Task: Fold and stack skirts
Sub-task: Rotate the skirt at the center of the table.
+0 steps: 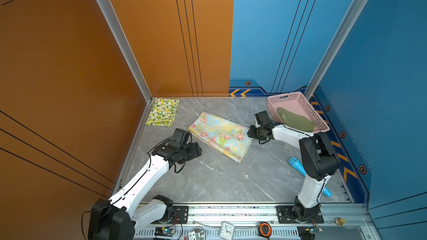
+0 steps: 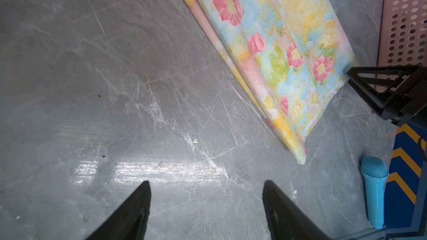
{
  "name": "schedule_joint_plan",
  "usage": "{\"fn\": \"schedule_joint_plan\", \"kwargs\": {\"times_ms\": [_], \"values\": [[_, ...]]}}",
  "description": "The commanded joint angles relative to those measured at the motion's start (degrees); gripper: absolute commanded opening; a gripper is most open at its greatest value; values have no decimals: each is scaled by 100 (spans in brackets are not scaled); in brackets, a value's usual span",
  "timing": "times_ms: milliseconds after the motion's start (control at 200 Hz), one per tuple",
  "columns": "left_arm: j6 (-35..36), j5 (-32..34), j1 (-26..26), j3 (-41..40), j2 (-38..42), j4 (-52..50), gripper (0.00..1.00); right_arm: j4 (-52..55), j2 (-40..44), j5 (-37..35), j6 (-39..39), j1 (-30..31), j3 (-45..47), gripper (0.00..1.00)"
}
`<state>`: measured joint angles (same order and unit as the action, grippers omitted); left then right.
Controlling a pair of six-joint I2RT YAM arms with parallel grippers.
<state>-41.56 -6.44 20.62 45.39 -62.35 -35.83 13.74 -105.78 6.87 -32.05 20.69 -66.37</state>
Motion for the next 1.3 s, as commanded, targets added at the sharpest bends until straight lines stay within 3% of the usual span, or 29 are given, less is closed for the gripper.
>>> {"fn": "schedule_joint_plan", "kwargs": {"times_ms": [0, 426, 731, 906, 1297], "values": [[89, 125, -46, -48, 16, -109, 78, -246, 121, 70, -163, -25, 177, 51], [166, 155, 12, 181, -312, -104, 78, -1005, -18, 632, -801, -223, 482, 56], [184, 168, 60, 329, -505, -53, 78, -3102, -310, 1470, -2081, -484, 949, 53], [183, 180, 64, 383, -564, -65, 78, -3868, -611, 1536, -2563, -693, 881, 51], [317, 313, 25, 557, -854, -102, 78, -2707, -1103, 984, -1773, -952, -343, 61]]}}
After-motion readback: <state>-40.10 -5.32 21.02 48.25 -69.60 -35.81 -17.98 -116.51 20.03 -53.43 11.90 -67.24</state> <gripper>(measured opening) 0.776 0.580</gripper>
